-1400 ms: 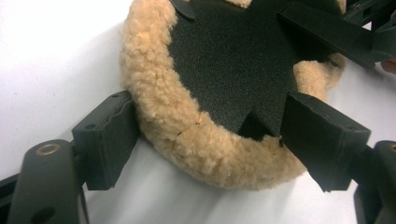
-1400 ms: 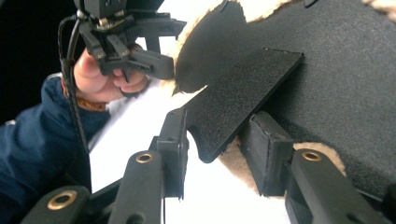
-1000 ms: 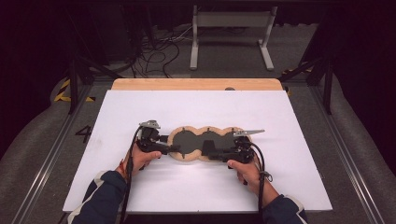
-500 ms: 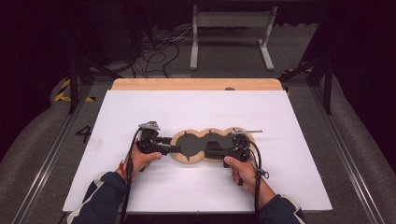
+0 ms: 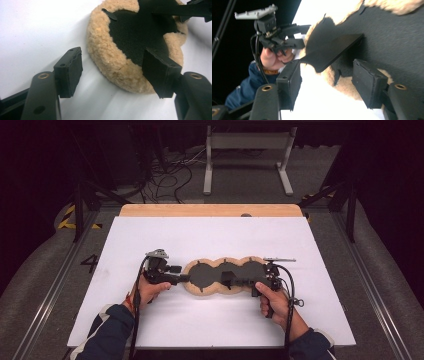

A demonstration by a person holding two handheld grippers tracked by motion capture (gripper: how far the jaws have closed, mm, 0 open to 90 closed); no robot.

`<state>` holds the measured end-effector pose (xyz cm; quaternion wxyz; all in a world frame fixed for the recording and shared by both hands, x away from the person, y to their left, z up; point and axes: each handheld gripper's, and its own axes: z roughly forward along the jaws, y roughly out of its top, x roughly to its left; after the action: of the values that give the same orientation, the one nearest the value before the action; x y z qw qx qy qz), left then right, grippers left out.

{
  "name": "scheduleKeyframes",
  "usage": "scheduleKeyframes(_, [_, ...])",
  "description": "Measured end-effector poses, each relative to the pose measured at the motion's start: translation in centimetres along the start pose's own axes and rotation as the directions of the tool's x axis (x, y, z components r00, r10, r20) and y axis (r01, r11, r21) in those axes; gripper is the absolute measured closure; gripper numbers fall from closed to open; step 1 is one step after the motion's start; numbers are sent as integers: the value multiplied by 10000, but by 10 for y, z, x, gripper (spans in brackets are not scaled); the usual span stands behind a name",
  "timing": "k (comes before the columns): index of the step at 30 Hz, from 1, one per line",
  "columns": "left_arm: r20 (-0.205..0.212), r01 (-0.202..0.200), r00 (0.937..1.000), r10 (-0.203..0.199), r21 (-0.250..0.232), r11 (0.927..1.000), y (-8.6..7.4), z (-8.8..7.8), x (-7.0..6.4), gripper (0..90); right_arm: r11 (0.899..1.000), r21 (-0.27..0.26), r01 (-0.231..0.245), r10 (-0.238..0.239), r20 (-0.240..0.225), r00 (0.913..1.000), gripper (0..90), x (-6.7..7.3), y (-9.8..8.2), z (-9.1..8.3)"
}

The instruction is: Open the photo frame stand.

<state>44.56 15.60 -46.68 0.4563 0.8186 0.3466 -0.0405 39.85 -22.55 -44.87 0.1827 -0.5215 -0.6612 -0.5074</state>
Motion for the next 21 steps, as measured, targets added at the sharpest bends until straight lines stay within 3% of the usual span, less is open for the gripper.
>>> scheduleKeyframes(3, [26, -31, 10000, 31, 46, 10000, 0, 0, 0, 327, 9987, -401, -324, 323, -30, 9995, 373, -1, 3, -4])
scheduleKeyframes(9, [-28, -132, 9999, 132, 110, 9999, 0, 1, -1, 319, 9944, -660, -823, 822, -33, 9966, 391, -4, 4, 3])
scheduleKeyframes(11, [-2, 2, 10000, -2, 118, 9999, 0, 2, -3, 317, 9946, -548, -879, 877, -52, 9961, 414, -6, 3, 9])
scheduleKeyframes(14, [19, -110, 9999, 110, 176, 9998, 0, 2, -1, 309, 9950, -492, -873, 869, -89, 9962, 431, -6, 3, 10])
scheduleKeyframes(17, [89, -49, 9999, 47, 200, 9998, 0, 3, -2, 308, 9948, -424, -925, 922, -87, 9957, 563, -10, 2, 14])
scheduleKeyframes(18, [123, -110, 9999, 107, 208, 9997, 0, 3, -2, 307, 9951, -359, -926, 917, -268, 9954, 568, -12, 2, 16])
scheduleKeyframes(21, [151, -86, 9999, 83, 228, 9997, 0, 4, -2, 301, 9954, -255, -928, 924, -172, 9956, 567, -10, 4, 18])
